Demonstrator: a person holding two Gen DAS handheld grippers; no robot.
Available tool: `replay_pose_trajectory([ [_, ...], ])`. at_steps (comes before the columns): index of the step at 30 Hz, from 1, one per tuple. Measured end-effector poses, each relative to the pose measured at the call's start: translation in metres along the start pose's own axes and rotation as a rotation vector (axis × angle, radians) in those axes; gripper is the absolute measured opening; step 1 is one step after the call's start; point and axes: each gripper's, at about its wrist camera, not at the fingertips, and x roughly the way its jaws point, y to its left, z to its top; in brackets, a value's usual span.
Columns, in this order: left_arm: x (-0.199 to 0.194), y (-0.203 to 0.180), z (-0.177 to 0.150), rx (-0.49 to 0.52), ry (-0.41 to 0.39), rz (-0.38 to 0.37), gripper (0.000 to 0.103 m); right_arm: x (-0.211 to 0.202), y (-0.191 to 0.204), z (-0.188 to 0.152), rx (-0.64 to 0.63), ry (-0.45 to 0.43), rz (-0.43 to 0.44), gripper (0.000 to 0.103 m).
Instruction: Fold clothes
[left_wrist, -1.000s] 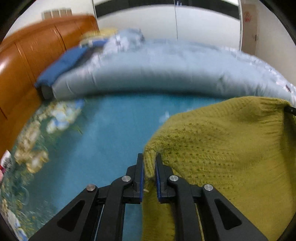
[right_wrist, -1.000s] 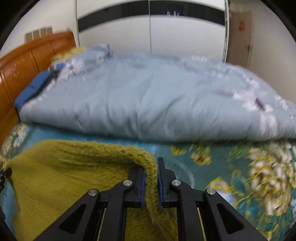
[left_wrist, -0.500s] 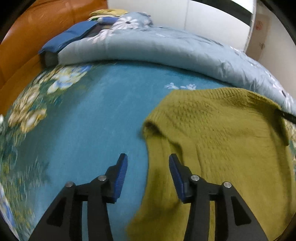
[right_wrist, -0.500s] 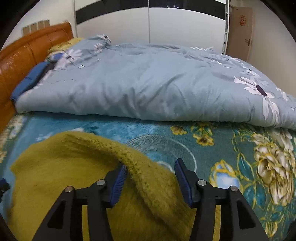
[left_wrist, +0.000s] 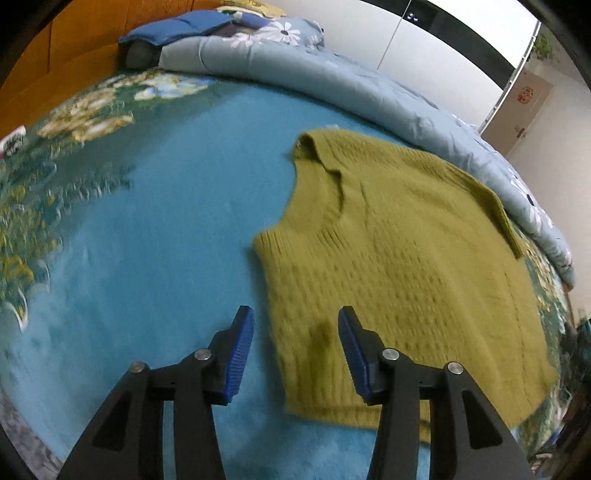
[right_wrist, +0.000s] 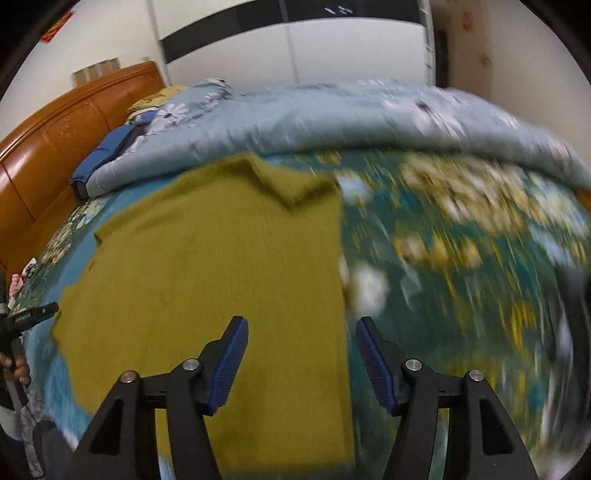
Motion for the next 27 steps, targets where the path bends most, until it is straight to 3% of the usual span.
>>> replay_pose_trajectory([
  [7,0.006,0.000,-0.014,-0.044,0.034,-0.012,0.049,-0.024,-0.020,-0.067,0.157,0.028,0.052,0.064],
  [13,0.009,0.006,-0.015,-0.092,0.025,-0.042,0.049,-0.008,-0.023,-0.079,0.289,0.048,0.196,0.064],
  [18,0.008,0.013,-0.016,-0.130,0.012,-0.086,0.049,-0.002,-0.022,-0.078,0.331,0.006,0.218,0.064],
  [19,0.008,0.014,-0.016,-0.144,0.009,-0.091,0.044,-0.002,-0.022,-0.076,0.339,-0.001,0.223,0.062],
  [21,0.008,0.018,-0.016,-0.179,0.008,-0.102,0.027,0.000,-0.022,-0.073,0.355,-0.013,0.232,0.045],
  [22,0.009,0.019,-0.017,-0.194,0.011,-0.111,0.014,0.001,-0.022,-0.073,0.368,-0.010,0.222,0.029],
  [23,0.009,0.020,-0.017,-0.208,0.009,-0.116,0.012,0.002,-0.023,-0.072,0.381,-0.007,0.220,0.017],
  [27,-0.013,0.023,-0.016,-0.225,-0.072,-0.111,0.010,-0.011,-0.018,-0.071,0.368,-0.043,0.211,0.011],
])
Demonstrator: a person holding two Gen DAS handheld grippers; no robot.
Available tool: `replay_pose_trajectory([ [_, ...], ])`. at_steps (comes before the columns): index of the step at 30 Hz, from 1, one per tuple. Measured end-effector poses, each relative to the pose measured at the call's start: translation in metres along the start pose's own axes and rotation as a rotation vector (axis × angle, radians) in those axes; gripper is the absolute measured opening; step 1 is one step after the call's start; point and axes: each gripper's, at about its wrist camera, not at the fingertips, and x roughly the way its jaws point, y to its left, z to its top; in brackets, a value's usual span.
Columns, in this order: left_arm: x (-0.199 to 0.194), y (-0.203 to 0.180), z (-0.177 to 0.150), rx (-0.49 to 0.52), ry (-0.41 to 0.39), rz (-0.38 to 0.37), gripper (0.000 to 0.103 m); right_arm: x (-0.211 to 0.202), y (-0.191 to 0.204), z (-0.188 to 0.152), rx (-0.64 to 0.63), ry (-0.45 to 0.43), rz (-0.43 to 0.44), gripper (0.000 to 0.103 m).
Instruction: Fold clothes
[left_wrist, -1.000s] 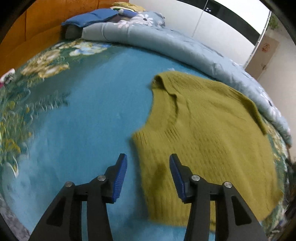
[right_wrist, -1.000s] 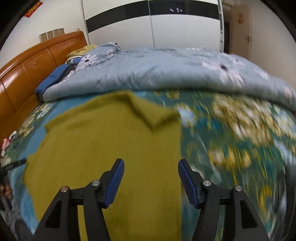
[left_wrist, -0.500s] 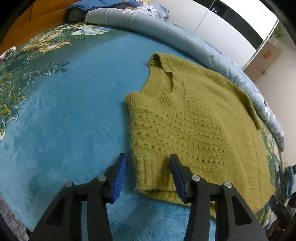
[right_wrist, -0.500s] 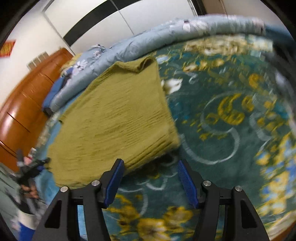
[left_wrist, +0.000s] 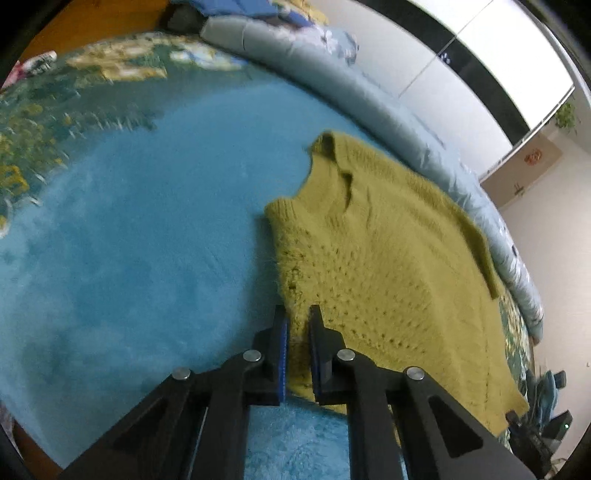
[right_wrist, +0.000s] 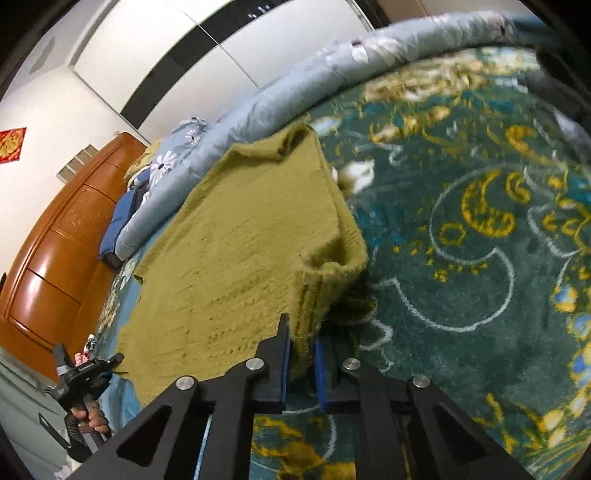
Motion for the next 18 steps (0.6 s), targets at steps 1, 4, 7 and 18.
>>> replay_pose_trajectory([
  [1,-0.009,0.000,0.002,-0.004,-0.022,-0.009,0.010,-0.006,0.002,0.000,-0.006,-0.016,0.002,0.011],
  [4,-0.033,0.002,0.004,0.010,-0.061,-0.036,0.010,-0.025,0.011,-0.001,-0.035,-0.054,0.015,0.011],
  [7,-0.032,0.002,0.000,0.055,-0.050,0.009,0.010,-0.027,0.016,-0.006,-0.084,-0.041,-0.011,0.011],
  [18,0.003,0.006,-0.015,0.106,0.006,0.087,0.014,-0.008,-0.017,-0.014,-0.016,-0.009,-0.016,0.019],
])
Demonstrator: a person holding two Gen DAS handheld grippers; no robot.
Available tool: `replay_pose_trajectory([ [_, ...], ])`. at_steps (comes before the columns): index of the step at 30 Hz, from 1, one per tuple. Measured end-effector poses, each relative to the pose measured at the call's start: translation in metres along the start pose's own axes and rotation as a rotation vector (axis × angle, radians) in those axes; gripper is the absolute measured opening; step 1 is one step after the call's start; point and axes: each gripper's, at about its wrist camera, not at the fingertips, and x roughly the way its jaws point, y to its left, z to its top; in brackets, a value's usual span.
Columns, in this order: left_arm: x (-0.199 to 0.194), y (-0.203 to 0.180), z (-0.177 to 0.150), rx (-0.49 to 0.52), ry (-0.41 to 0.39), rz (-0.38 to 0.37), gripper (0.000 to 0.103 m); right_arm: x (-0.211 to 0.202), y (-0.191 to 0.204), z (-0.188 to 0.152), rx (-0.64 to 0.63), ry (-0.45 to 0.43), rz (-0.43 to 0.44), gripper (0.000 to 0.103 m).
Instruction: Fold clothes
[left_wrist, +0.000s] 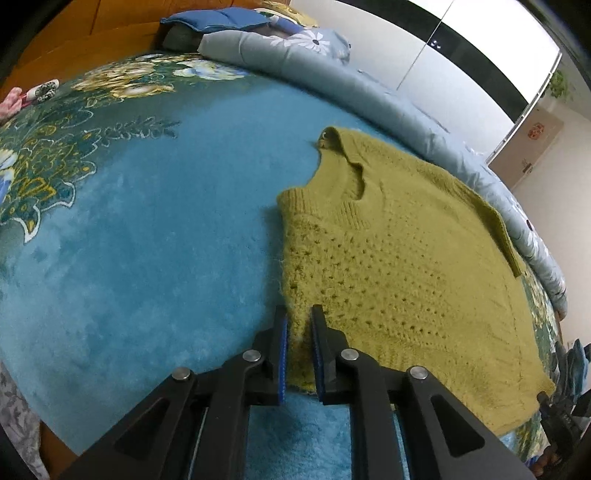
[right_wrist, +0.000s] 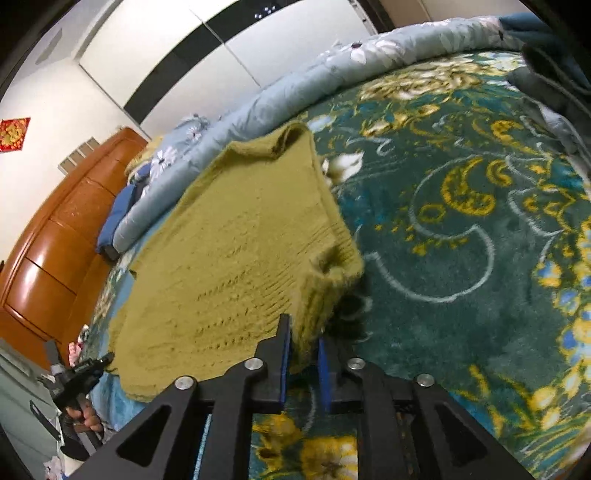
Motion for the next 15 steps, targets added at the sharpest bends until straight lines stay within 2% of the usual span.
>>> replay_pose_trajectory([
  [2,-0.003,0.002,-0.001,-0.004,-0.006,0.006,0.019,-0.013,-0.003,0.002,-0.014,-0.063,-0.063,0.030],
  [4,-0.009,0.001,0.000,0.000,-0.028,0.036,0.027,-0.024,0.000,0.012,-0.088,-0.110,-0.181,0.030],
  [6,-0.019,-0.003,0.005,0.013,-0.072,0.079,0.029,-0.027,0.010,0.036,-0.170,-0.143,-0.226,0.030],
  [9,-0.028,-0.012,0.015,0.020,-0.119,0.093,0.031,-0.006,0.028,0.078,-0.220,-0.128,-0.173,0.030],
  [12,-0.025,-0.021,0.020,0.031,-0.128,0.080,0.036,0.052,0.060,0.113,-0.275,-0.051,-0.086,0.036],
  [15,-0.021,-0.025,0.022,0.062,-0.115,0.092,0.037,0.111,0.086,0.131,-0.291,0.002,-0.064,0.038],
])
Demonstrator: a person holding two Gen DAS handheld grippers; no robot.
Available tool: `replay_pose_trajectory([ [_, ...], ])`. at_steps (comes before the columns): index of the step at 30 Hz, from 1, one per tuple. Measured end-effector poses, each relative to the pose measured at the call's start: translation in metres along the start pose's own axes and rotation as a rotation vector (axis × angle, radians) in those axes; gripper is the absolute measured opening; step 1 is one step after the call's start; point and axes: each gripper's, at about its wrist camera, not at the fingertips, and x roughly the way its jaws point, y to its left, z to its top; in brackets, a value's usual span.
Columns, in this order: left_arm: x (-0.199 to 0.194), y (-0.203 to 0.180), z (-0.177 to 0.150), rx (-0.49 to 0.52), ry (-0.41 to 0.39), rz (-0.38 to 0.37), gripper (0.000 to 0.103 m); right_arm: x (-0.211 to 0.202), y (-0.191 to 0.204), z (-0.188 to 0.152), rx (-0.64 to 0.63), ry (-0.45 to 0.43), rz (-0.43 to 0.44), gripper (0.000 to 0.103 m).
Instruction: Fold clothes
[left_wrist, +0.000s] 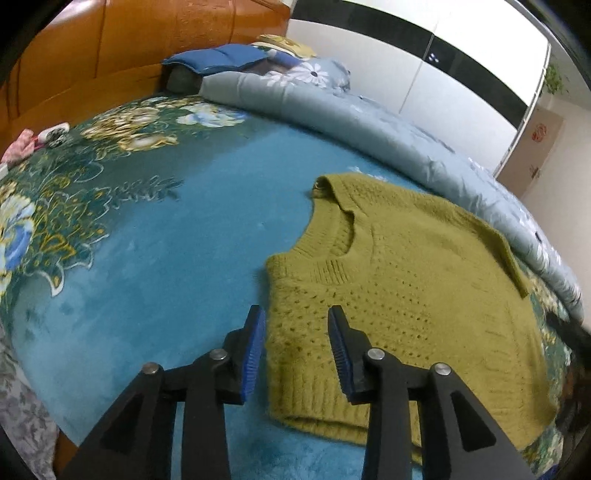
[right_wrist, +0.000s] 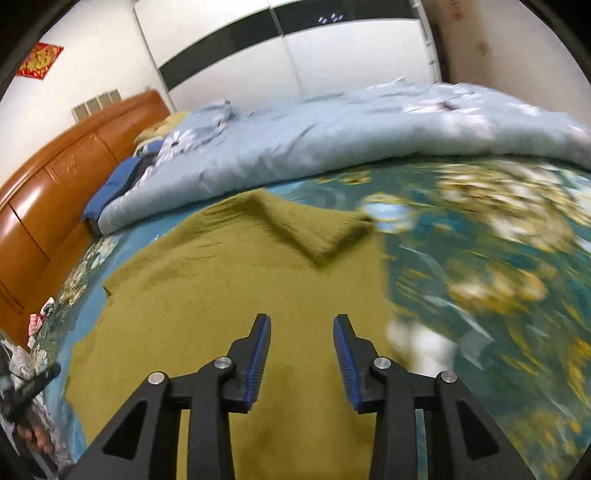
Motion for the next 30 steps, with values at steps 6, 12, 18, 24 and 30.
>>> replay_pose_trajectory([
  [6,0.010,0.009,0.000,0.004,0.014,0.030,0.037,0.087,0.014,0.033,0.020,0.101,0.026,0.039],
  [12,0.011,0.019,0.005,-0.011,0.004,0.031,0.037,0.106,-0.008,0.079,0.025,0.028,-0.110,0.039],
  [18,0.019,0.017,0.004,0.000,0.032,0.014,0.037,0.114,-0.029,0.105,0.094,0.034,-0.189,0.039],
  [24,0.025,0.018,-0.002,-0.015,0.079,0.008,0.037,0.067,-0.025,0.119,0.059,-0.027,-0.201,0.039],
  [30,0.026,0.015,-0.010,0.004,0.108,-0.001,0.038,-0.023,-0.010,0.056,-0.058,-0.038,-0.117,0.039],
])
